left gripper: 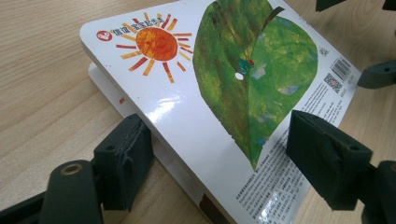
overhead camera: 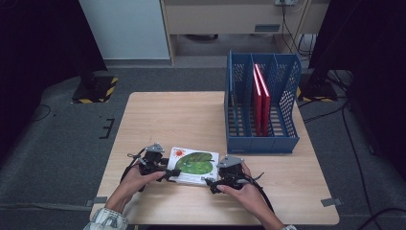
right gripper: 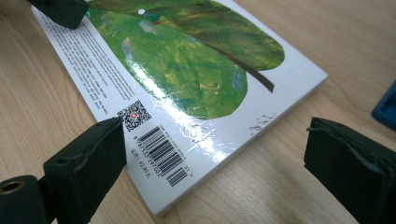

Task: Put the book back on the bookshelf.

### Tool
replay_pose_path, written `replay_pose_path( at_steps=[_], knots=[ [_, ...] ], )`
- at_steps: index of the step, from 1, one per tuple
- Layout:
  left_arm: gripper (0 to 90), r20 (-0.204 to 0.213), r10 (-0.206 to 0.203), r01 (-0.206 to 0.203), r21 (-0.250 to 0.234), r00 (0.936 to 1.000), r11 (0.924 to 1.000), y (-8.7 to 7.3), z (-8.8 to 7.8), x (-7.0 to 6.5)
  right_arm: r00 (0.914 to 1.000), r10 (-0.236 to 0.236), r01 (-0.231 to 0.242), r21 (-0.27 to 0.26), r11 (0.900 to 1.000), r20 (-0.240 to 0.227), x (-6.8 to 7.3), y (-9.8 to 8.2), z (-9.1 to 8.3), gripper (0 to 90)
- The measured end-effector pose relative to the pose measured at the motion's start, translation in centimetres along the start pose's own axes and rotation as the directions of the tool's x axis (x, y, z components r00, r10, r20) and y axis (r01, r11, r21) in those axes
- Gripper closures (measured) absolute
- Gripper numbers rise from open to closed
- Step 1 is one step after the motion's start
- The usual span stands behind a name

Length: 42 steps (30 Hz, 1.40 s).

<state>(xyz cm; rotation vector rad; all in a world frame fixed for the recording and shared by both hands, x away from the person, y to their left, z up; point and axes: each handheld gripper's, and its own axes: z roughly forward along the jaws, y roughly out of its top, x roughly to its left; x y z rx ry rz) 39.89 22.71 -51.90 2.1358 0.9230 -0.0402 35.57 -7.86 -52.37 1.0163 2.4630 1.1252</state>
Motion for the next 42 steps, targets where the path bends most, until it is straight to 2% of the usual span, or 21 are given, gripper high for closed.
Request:
replay_pose_path(
  at_steps=[8,12,15,21,25,28,32,37,42],
  knots=[
    [22.1,-0.002,0.002,-0.002,0.001,1.0,1.0,0.0,0.0,0.0,0.9974,0.056,-0.056,0.0,0.998,-0.046,-0.3,0.0,0.8,5.5],
    [22.1,-0.004,0.003,-0.003,0.0,1.0,1.0,0.0,0.0,0.0,0.9963,0.065,-0.065,-0.002,0.998,-0.057,-0.4,0.1,1.0,5.4],
    [22.2,-0.006,0.005,-0.005,0.006,1.0,1.0,0.0,0.0,-0.1,0.9929,0.079,-0.08,-0.003,0.997,-0.089,-0.2,0.1,1.4,4.6],
    [22.2,-0.006,0.013,-0.013,0.019,0.9999,0.9997,0.1,-0.1,-0.2,0.9925,0.081,-0.082,-0.006,0.997,-0.092,-0.3,0.2,1.6,2.6],
    [22.8,0.013,0.009,-0.009,0.019,0.9999,0.9998,0.4,-0.2,-0.2,0.9918,0.081,-0.082,-0.009,0.997,-0.099,-0.4,0.1,1.6,2.5],
    [24.4,0.051,0.005,-0.005,-0.005,0.9987,1.0,0.7,-0.3,-0.3,0.9882,0.101,-0.102,-0.01,0.995,-0.116,-0.5,0.1,1.6,2.1],
    [23.8,0.074,0.013,-0.013,0.001,0.9972,0.9999,1.2,0.0,-0.3,0.9847,0.112,-0.114,-0.011,0.993,-0.134,-0.7,0.2,1.6,2.1],
    [24.1,0.079,0.003,-0.005,0.013,0.9968,0.9999,1.1,0.1,-0.2,0.9864,0.104,-0.106,-0.014,0.994,-0.128,-0.6,0.2,1.6,2.1],
    [28.3,0.087,0.016,-0.015,-0.011,0.9961,0.9998,1.1,-0.5,-0.3,0.9845,0.11,-0.113,-0.018,0.993,-0.137,-0.7,0.2,1.6,1.6]
  ],
)
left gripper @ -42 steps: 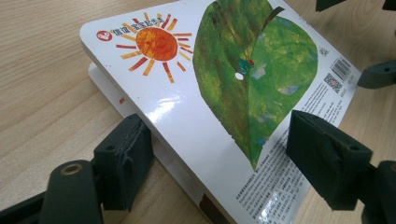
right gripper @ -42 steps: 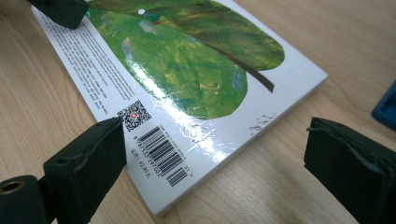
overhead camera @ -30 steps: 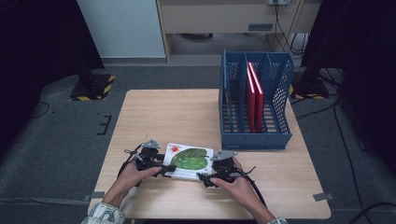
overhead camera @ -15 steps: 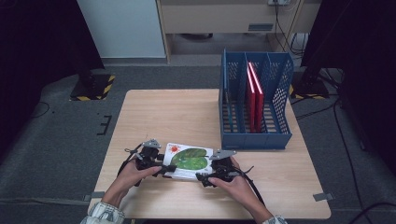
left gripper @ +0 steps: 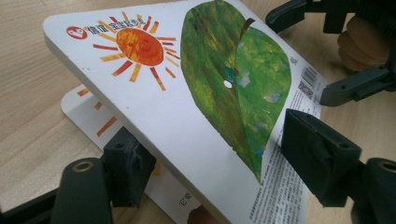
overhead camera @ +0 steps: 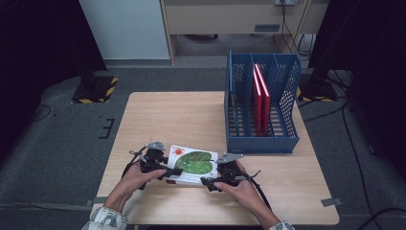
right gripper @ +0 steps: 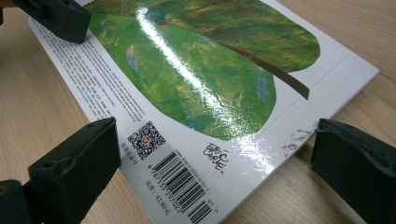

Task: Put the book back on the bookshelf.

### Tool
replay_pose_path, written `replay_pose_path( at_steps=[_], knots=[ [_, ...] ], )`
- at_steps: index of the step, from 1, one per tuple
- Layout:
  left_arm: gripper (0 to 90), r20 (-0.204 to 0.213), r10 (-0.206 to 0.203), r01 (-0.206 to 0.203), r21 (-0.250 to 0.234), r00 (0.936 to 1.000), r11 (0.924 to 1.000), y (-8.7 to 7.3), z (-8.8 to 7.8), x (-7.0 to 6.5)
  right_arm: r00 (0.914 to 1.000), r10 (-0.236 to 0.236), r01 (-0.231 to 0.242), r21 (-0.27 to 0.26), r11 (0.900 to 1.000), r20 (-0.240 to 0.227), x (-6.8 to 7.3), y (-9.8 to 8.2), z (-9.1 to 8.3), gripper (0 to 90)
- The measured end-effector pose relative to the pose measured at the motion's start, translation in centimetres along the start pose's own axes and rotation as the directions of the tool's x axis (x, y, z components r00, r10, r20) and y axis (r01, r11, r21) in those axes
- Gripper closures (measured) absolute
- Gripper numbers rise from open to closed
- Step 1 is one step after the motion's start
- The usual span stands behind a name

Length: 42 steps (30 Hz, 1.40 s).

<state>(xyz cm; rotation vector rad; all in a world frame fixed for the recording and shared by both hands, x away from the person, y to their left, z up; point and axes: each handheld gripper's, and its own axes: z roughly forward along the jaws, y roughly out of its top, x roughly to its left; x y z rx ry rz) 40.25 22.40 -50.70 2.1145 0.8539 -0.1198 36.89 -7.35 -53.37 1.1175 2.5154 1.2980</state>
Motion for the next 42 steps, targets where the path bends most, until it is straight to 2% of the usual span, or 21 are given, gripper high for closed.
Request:
replay_pose_path(
  at_steps=[13,18,24,32,37,39,42],
  knots=[
    [39.8,0.015,0.063,-0.062,-0.053,0.9979,0.9967,0.3,-1.4,-0.7,0.9996,-0.026,0.026,-0.009,1.0,-0.006,0.2,0.2,-0.4,1.3],
    [42.0,0.021,0.074,-0.072,-0.055,0.9971,0.9958,0.2,-1.7,-0.8,0.9987,-0.049,0.05,-0.015,0.999,0.013,0.4,0.3,-0.6,3.8],
    [42.4,0.016,0.08,-0.079,-0.053,0.9967,0.9954,0.1,-1.7,-0.9,0.998,-0.056,0.057,-0.011,0.998,0.029,0.5,0.3,-0.9,5.6],
    [42.4,0.012,0.092,-0.091,-0.054,0.9957,0.9944,0.0,-1.6,-1.0,0.9997,-0.018,0.018,0.009,1.0,0.016,0.2,0.2,-0.7,3.7],
    [42.7,0.008,0.103,-0.102,-0.043,0.9947,0.9938,-0.2,-1.6,-0.9,1.0,0.007,-0.007,0.027,1.0,-0.007,-0.2,0.2,-0.5,2.4],
    [43.0,0.003,0.109,-0.109,-0.032,0.9941,0.9936,-0.2,-1.5,-1.0,0.9992,0.021,-0.02,0.034,0.999,-0.033,-0.4,0.1,-0.3,3.5],
    [43.4,-0.013,0.126,-0.126,-0.005,0.9919,0.992,-0.3,-1.2,-1.0,0.9996,0.001,0.0,0.025,1.0,-0.028,-0.1,0.3,-0.2,5.4]
  ],
)
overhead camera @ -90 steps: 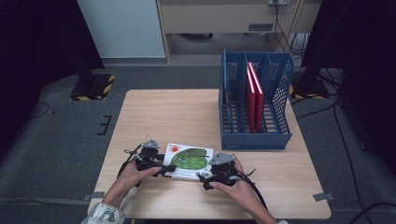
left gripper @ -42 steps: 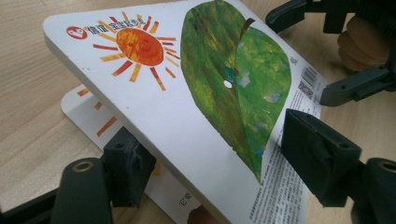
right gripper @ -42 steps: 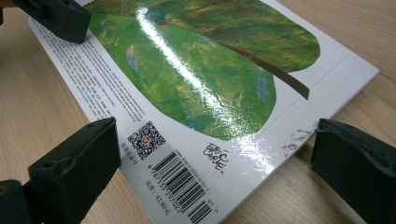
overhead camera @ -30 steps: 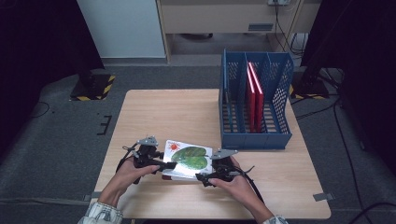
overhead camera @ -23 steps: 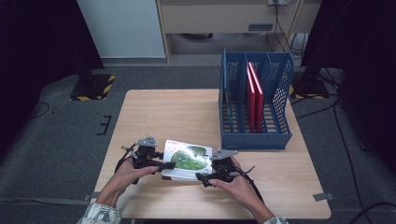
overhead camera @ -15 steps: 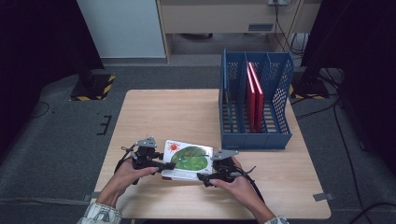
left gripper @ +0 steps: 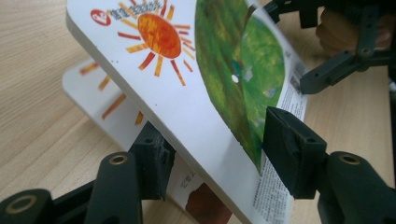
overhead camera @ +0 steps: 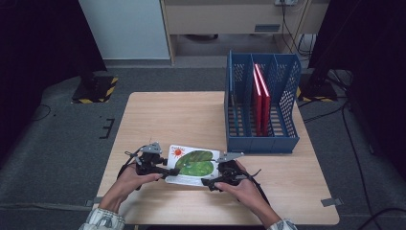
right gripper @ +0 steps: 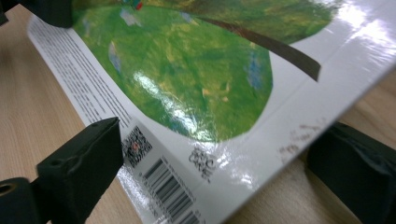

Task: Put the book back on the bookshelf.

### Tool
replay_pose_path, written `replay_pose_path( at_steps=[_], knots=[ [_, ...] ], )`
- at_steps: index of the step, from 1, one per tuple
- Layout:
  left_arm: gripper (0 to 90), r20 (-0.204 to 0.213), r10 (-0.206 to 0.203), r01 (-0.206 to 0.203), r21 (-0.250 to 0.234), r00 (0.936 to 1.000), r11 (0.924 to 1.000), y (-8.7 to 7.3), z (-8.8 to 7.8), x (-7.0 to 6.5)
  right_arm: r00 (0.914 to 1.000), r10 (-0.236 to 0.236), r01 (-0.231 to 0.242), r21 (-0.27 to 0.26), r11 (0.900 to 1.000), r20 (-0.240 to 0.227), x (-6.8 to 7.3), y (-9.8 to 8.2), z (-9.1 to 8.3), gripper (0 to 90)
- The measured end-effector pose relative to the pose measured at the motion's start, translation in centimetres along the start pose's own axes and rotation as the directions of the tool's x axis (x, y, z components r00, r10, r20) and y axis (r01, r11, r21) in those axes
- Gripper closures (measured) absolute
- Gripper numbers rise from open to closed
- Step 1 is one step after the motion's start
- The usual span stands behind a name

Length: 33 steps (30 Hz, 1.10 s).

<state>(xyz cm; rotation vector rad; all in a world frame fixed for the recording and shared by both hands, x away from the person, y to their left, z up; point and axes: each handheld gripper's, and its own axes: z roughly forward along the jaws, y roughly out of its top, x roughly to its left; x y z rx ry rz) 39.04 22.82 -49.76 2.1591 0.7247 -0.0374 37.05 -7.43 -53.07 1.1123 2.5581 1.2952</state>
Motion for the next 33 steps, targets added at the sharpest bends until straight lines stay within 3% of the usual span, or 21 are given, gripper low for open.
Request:
replay_pose_path(
  at_steps=[7,19,26,33],
  knots=[
    [49.1,-0.004,0.012,-0.012,0.0,0.9999,0.9999,0.0,0.1,0.0,0.999,-0.04,0.041,-0.015,0.999,0.018,0.2,0.5,0.0,10.0],
    [58.6,-0.029,0.042,-0.043,-0.023,0.9987,0.9988,0.0,-0.5,-0.1,0.9938,-0.092,0.096,-0.065,0.993,0.061,-0.2,1.4,-1.3,26.5],
    [64.8,-0.05,0.065,-0.066,-0.029,0.9966,0.9974,0.1,-0.7,-0.1,0.9905,-0.11,0.117,-0.085,0.99,0.082,-0.4,2.1,-1.9,34.0],
    [67.0,-0.087,0.106,-0.109,-0.031,0.9905,0.9935,0.0,-0.9,-0.2,0.9869,-0.134,0.143,-0.1,0.985,0.089,-0.5,2.6,-2.4,42.0]
  ],
)
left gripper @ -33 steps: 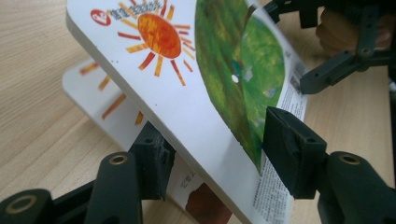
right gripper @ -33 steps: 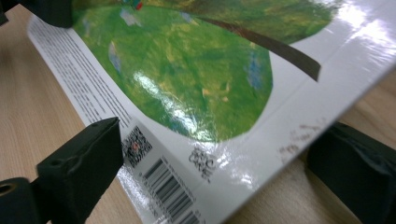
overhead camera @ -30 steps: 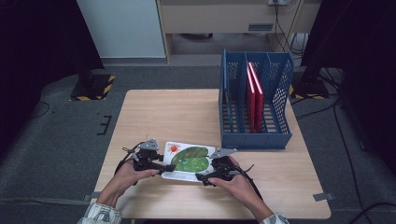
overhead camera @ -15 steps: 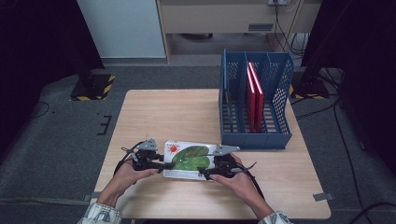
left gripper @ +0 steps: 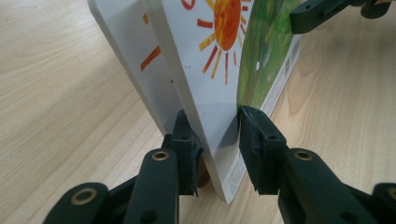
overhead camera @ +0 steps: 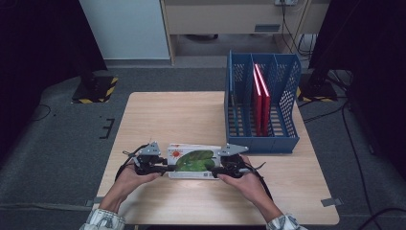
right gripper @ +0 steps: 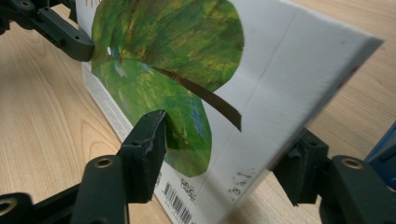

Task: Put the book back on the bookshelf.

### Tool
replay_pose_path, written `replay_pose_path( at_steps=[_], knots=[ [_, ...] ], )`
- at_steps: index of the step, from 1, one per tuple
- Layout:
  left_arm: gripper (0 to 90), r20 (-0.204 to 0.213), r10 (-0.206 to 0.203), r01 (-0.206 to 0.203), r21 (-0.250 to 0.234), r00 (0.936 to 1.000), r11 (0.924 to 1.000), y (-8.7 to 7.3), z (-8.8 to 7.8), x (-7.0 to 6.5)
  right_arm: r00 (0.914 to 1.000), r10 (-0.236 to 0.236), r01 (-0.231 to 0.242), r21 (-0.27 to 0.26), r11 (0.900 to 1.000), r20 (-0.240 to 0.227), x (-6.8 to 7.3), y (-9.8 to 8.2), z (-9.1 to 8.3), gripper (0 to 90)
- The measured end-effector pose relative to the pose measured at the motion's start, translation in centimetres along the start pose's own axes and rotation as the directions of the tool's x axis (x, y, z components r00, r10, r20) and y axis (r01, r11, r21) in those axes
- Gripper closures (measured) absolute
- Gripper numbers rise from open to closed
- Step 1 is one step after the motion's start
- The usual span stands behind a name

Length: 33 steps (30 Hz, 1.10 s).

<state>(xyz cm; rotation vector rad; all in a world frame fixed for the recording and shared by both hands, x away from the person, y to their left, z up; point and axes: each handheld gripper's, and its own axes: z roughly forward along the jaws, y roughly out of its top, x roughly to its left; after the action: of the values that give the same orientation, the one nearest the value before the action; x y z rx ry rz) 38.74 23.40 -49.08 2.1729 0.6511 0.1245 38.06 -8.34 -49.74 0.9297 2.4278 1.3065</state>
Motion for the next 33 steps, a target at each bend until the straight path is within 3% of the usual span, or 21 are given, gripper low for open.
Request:
replay_pose_path(
  at_steps=[10,20,29,33],
  knots=[
    [63.7,-0.035,0.026,-0.026,-0.003,0.999,0.9996,-0.6,-0.2,-0.6,0.9987,-0.047,0.046,-0.018,0.999,-0.019,0.6,0.1,-0.8,47.0],
    [62.9,-0.039,0.022,-0.021,0.008,0.999,0.9997,-1.3,-0.2,-0.8,0.9942,-0.094,0.093,-0.027,0.995,-0.051,1.5,0.4,-1.6,43.5],
    [61.2,-0.047,0.013,-0.012,0.021,0.9988,0.9997,-1.8,-0.2,-1.0,0.9848,-0.144,0.141,-0.033,0.989,-0.097,1.9,1.8,-2.1,40.4],
    [62.0,-0.047,0.003,-0.002,0.022,0.9989,0.9997,-1.9,-0.1,-1.0,0.9768,-0.169,0.167,-0.021,0.986,-0.132,2.1,2.8,-1.9,40.4]
  ],
)
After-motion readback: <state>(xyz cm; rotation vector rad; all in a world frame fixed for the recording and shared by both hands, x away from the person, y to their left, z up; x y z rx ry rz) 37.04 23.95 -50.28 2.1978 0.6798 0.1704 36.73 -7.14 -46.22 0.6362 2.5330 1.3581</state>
